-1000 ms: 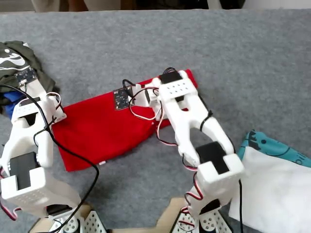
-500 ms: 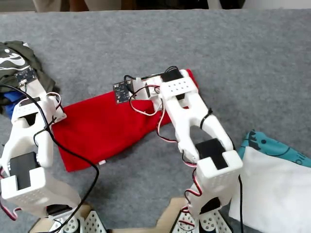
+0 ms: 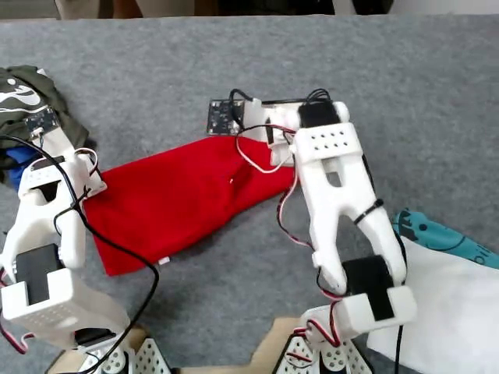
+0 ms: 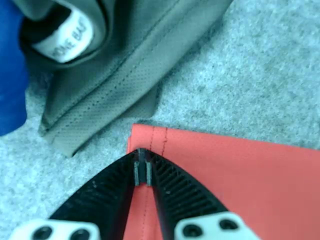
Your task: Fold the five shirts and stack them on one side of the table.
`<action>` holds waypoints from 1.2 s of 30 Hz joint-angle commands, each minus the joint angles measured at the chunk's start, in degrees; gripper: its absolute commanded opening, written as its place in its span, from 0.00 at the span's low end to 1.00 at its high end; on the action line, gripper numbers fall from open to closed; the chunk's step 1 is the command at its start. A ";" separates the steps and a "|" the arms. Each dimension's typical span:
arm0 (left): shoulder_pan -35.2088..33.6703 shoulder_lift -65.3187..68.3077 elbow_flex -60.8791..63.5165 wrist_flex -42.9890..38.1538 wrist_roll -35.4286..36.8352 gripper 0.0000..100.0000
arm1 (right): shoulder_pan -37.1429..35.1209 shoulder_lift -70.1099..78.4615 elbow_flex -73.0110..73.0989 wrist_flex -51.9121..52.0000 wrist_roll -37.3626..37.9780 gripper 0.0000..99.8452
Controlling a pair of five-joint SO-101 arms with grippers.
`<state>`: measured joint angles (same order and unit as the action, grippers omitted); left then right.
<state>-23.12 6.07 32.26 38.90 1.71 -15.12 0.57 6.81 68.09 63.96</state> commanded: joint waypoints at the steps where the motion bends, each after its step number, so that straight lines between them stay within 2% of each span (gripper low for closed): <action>1: -0.53 0.31 -1.76 0.09 0.26 0.02 | -3.65 -3.21 1.01 0.18 -5.19 0.01; 7: -0.62 0.31 -1.67 0.09 0.26 0.02 | -10.68 8.57 2.86 -7.21 -18.55 0.01; 13: -0.62 0.31 -1.67 0.09 0.26 0.02 | -14.02 24.66 -10.24 -8.18 -24.79 0.01; 18: -0.62 0.31 -1.76 0.09 0.26 0.02 | -12.79 32.84 -22.90 0.09 -27.96 0.01; 24: -0.53 0.31 -1.76 0.09 0.26 0.02 | -11.30 25.27 -33.10 12.40 -28.75 0.01; 28: -1.05 0.22 -2.20 1.14 0.26 0.02 | -7.78 15.69 -33.36 16.00 -28.48 0.01; 32: -1.05 -6.02 -9.41 15.74 0.35 0.02 | 0.57 9.89 -27.82 11.78 -30.15 0.01; 36: -1.67 -14.73 -17.67 25.76 -0.09 0.02 | 14.46 9.89 -22.20 -1.05 -28.22 0.01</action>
<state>-23.91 -1.32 22.24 57.27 1.54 -10.37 13.93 -17.80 75.91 34.59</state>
